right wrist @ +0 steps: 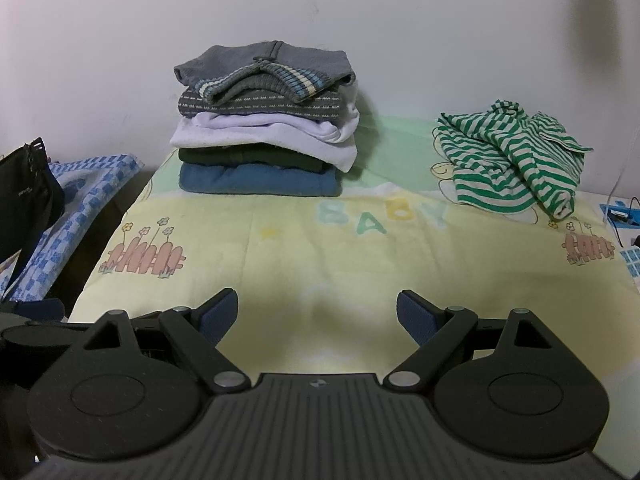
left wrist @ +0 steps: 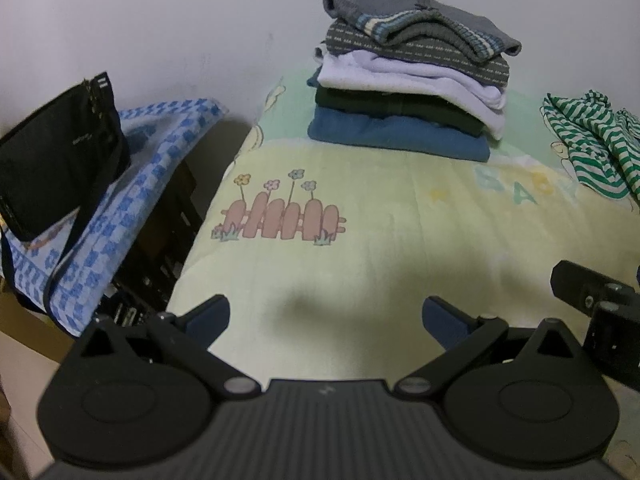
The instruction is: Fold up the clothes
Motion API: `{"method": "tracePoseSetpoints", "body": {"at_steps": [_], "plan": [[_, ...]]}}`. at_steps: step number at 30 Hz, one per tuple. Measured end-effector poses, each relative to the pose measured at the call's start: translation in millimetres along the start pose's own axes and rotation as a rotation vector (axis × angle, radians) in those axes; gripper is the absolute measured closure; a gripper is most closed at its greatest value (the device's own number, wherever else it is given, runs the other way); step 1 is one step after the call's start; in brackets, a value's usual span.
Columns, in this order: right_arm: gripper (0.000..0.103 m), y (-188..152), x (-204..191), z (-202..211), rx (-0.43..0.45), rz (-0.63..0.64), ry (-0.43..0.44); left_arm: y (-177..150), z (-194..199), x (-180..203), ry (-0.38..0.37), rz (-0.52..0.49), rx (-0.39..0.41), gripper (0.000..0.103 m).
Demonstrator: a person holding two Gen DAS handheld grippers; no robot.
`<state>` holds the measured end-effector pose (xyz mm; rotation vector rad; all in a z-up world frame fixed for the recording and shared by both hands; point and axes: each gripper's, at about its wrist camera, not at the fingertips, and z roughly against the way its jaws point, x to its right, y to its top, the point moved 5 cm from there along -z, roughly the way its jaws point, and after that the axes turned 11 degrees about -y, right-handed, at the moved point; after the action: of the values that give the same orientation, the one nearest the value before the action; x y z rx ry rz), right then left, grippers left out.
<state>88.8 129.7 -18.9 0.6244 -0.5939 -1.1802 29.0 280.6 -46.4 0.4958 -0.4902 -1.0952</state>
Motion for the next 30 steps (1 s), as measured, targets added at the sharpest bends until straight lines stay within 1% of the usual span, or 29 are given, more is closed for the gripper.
{"method": "tracePoseSetpoints", "body": {"at_steps": [14,30], "plan": [[0.014,-0.7,6.2,-5.7,-0.021,-0.019,-0.020,0.9,-4.5,8.0,0.000,-0.015,-0.017,0.001],[0.014,-0.1,3.6,-3.9,-0.016,-0.006,-0.011,-1.8,-4.4,5.0,0.012,0.010,-0.028,0.001]]}}
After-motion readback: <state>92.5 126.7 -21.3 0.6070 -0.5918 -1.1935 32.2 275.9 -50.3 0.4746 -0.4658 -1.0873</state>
